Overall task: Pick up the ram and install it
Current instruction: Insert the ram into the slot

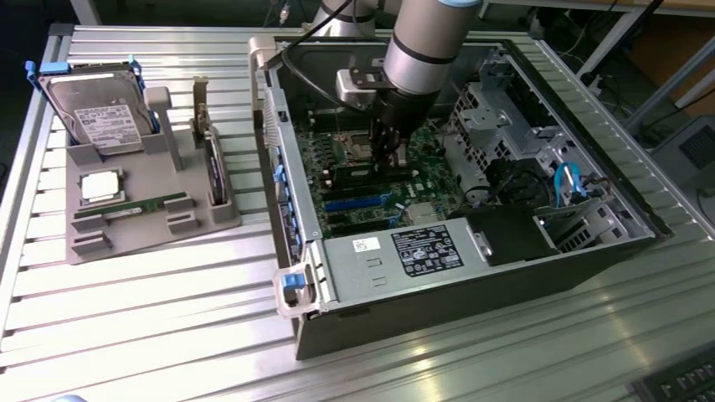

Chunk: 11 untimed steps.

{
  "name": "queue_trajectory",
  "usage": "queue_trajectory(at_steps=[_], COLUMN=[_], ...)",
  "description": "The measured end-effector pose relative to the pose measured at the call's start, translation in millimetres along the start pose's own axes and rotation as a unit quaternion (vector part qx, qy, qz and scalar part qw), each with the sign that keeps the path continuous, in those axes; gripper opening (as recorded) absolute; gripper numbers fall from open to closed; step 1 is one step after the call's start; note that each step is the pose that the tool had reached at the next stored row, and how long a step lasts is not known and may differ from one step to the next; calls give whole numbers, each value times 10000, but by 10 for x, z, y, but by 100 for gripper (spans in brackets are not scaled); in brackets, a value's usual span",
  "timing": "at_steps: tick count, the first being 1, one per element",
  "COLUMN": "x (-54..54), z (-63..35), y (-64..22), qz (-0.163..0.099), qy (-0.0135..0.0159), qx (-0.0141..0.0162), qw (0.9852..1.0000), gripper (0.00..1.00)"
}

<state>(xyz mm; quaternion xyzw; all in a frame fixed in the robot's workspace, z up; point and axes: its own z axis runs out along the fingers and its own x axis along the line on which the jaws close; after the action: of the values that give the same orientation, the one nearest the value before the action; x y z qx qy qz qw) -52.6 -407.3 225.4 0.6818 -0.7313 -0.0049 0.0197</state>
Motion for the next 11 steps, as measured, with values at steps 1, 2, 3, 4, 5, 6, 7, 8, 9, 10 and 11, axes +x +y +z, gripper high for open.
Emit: queue_trajectory(at_steps=[1,2,3,4,5,6,7,8,9,10,11], x=[-1,-1,-1,-2,-5,-6,-6,-6,-6,-6,-6], z=[-4,-8,-9,-9,-9,-9,-9,-9,-9,-9,-9], y=[0,1,1,2,8,8,8,8,8,8,8], qz=[-1,0,1,2,6,6,6,6,6,5,6], qy=[1,10,19,22,64,63,64,65,66,68,102], qx=[0,13,30,36,190,189,184,177,171,141,135], qw=[10000,10000,10000,10000,9998,9998,9998,9998,9998,9999,9999], gripper=[14,14,14,14,14,14,14,14,14,14,14])
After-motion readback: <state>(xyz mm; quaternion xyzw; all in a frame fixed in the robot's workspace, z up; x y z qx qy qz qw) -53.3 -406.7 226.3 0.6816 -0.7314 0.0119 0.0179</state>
